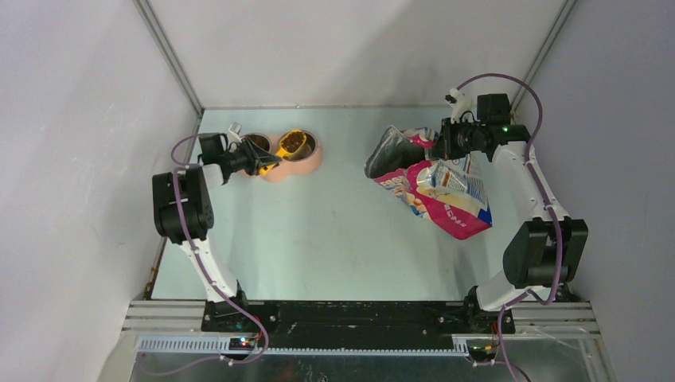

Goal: Serve the pet food
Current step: Pour the pet food into the pet food bowl.

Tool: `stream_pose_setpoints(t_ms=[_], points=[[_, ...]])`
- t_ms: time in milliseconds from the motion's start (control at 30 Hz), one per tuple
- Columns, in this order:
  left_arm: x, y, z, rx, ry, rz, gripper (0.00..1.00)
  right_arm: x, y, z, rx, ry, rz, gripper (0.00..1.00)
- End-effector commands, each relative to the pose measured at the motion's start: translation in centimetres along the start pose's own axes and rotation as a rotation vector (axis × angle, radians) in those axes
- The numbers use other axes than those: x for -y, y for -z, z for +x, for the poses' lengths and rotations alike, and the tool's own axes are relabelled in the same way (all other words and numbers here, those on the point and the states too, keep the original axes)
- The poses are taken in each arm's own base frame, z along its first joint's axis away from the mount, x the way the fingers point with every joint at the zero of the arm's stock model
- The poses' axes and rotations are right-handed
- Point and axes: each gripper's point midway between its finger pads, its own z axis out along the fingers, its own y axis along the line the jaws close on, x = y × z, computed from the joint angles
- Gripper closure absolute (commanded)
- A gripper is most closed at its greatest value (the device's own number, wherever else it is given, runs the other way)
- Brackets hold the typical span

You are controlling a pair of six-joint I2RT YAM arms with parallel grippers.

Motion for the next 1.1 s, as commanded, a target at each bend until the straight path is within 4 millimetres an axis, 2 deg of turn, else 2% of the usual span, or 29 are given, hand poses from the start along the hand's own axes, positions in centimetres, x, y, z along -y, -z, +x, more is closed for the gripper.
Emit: stream_pose_setpoints(t_ms=[0,633,1067], points=[[3.1,1.1,-2.2,0.044,-0.115,0.026,1.00,1.1,1.1,-1.2,0.053,0.030,0.056,1.00],[4.3,2.0,-2.4,0.020,-0.164,-0.009,1.00,1.1,1.1,-1.1,0.053,0.032,0.056,1.00],[3.9,2.7,-1.3,-0.030,-0.164,-0.063,1.00,1.0,1.2,-1.1,0.055,0.034,0.054,1.00]])
